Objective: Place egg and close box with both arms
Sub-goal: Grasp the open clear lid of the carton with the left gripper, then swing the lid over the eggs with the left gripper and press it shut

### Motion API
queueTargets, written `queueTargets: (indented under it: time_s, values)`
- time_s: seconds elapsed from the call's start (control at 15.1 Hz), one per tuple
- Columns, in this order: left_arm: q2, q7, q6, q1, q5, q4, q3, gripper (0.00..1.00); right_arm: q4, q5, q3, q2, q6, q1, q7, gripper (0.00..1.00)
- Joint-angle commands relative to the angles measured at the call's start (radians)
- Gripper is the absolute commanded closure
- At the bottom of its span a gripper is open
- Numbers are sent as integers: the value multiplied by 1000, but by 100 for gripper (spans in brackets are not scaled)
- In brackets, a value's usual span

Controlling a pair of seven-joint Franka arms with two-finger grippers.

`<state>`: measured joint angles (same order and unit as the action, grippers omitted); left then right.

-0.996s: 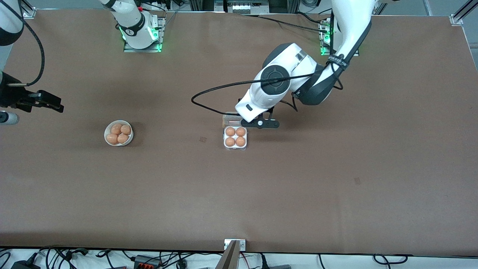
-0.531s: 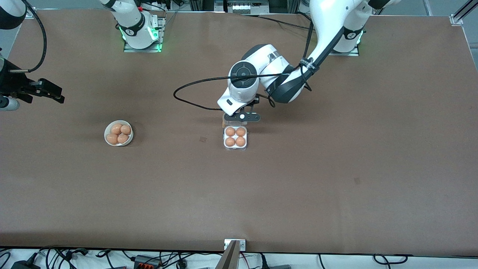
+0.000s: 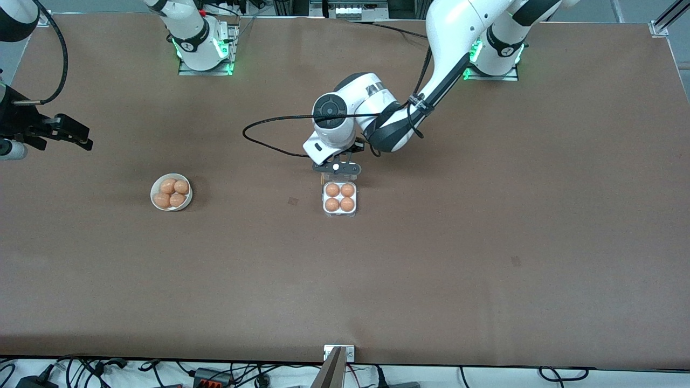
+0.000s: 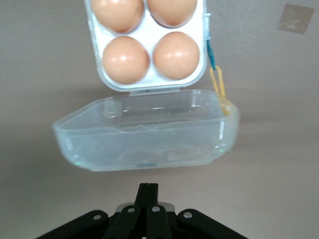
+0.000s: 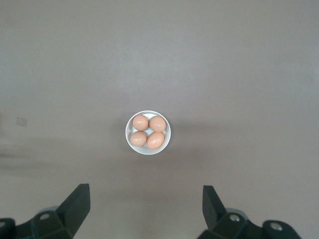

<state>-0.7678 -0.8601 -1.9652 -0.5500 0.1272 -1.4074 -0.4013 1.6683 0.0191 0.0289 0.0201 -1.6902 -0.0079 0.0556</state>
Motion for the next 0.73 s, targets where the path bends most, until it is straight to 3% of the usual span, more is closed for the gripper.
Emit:
queueTargets:
  time_s: [0.0,0.33,0.66]
  values:
    - [-30,-7,-15,-11,44,39,22,100,7,5,-3,-15,-3,6,6,0]
    - [-71,-10,-66,-15,49,42,32,100,7,13,-3,-17,-2,6,0,0]
    - [-111,-7,-64,-11,49,148,50,100,7,5,-3,-19,-2,-4,3,0]
